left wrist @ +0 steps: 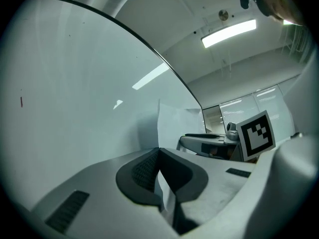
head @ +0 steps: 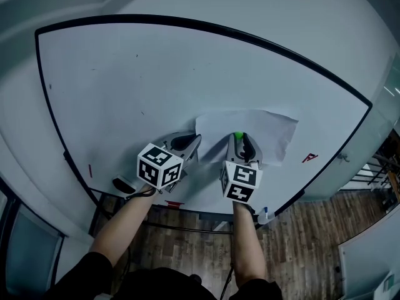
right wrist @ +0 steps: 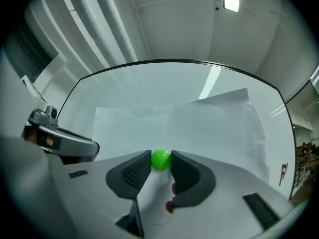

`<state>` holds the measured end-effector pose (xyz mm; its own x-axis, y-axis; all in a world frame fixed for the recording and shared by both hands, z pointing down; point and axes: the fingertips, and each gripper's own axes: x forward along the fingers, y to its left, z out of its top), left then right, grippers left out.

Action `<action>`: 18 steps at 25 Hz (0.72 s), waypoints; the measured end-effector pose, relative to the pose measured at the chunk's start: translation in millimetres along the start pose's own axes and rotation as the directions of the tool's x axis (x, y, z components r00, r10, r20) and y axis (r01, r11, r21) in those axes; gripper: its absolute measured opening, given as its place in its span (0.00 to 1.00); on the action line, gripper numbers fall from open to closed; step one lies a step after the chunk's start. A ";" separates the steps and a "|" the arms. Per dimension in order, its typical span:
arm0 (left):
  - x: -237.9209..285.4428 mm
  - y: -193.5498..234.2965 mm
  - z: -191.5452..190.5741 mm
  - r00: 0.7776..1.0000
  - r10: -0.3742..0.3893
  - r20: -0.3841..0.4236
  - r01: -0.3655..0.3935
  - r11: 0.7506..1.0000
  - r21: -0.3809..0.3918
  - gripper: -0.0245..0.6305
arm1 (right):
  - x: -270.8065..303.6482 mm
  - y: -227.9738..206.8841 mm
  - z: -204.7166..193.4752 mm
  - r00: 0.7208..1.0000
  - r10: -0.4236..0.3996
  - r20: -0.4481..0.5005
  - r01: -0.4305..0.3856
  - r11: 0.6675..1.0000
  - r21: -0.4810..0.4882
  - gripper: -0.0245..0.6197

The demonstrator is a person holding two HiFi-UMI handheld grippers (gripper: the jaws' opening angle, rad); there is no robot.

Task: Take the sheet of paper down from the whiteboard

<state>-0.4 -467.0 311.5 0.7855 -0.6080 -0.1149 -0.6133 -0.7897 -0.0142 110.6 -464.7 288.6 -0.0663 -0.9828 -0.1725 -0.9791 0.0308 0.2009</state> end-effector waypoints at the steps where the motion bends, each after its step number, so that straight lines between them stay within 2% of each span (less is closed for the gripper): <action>1: -0.6 0.4 -2.6 1.000 0.002 -0.004 -0.002 1.000 -0.008 0.07 | -0.4 -0.1 -2.2 1.000 0.001 -0.003 -0.001 1.000 0.000 0.25; 5: -3.3 1.2 -9.8 1.000 0.009 -0.013 -0.009 1.000 -0.030 0.07 | -1.6 0.7 -7.9 1.000 0.007 -0.012 -0.007 1.000 0.000 0.25; 18: -9.4 9.9 -16.6 0.998 0.050 -0.028 -0.051 0.998 -0.032 0.07 | -2.6 -1.0 -16.7 0.999 0.018 -0.033 -0.018 1.000 -0.007 0.25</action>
<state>-12.5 -470.5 329.0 0.7559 -0.6488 -0.0879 -0.6496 -0.7599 0.0235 115.0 -465.2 305.0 -0.0777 -0.9875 -0.1369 -0.9763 0.0476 0.2109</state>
